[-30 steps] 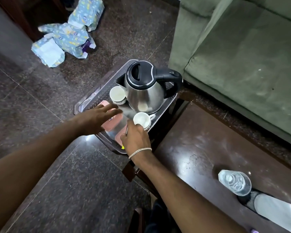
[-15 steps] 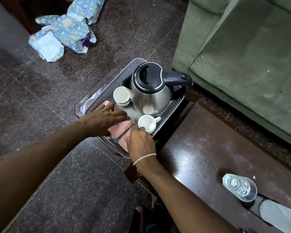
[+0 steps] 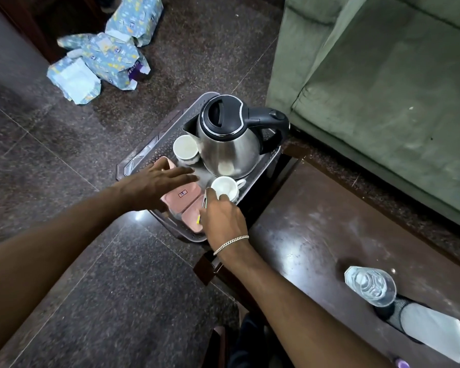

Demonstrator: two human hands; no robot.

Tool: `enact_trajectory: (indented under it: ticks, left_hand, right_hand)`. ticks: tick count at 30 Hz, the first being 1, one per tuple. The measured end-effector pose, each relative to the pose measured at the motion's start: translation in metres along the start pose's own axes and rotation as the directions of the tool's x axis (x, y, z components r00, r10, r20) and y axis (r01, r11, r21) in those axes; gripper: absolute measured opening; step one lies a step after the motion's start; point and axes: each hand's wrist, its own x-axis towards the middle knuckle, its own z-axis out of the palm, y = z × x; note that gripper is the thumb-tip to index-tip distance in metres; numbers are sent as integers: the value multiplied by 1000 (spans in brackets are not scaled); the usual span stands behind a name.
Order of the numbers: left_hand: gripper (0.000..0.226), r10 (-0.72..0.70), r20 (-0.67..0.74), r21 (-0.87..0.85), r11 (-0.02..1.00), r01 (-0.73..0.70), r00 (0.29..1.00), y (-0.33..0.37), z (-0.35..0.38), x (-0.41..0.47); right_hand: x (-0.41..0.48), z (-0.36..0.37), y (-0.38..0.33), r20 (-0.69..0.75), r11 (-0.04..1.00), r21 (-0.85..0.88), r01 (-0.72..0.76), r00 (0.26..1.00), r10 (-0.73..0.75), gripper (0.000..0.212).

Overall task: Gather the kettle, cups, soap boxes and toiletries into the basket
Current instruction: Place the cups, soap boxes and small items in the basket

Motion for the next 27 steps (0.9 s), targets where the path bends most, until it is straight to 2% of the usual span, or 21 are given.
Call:
enact_trajectory:
  ticks: [2, 5, 9, 14, 17, 22, 27]
  left_hand:
    - [113, 0, -7, -41, 999, 0, 1000, 4, -5, -4]
    - [109, 19, -42, -59, 998, -21, 999, 23, -20, -2]
    - [107, 64, -77, -82, 994, -70, 995, 57, -37, 7]
    - [97, 128, -132, -83, 987, -140, 983, 110, -45, 25]
    - [94, 157, -161, -142, 973, -180, 974, 149, -48, 39]
    - [93, 209, -144, -247, 939, -239, 967, 228, -44, 70]
    - [92, 272, -66, -308, 910, -279, 960, 312, -26, 100]
  right_hand:
    - [-7, -6, 4, -23, 999, 47, 17, 1000, -16, 45]
    - [-26, -18, 17, -95, 996, 84, 38, 995, -30, 40]
    - [-57, -32, 50, -155, 993, 118, 0, 988, 18, 42]
    - [-105, -45, 99, -158, 989, 136, -56, 984, 77, 46]
    - [-139, -54, 133, -156, 986, 129, -102, 980, 122, 47]
    - [-199, -69, 201, -131, 961, 153, -232, 959, 252, 50]
    - [-257, -76, 264, -123, 949, 151, -278, 947, 297, 48]
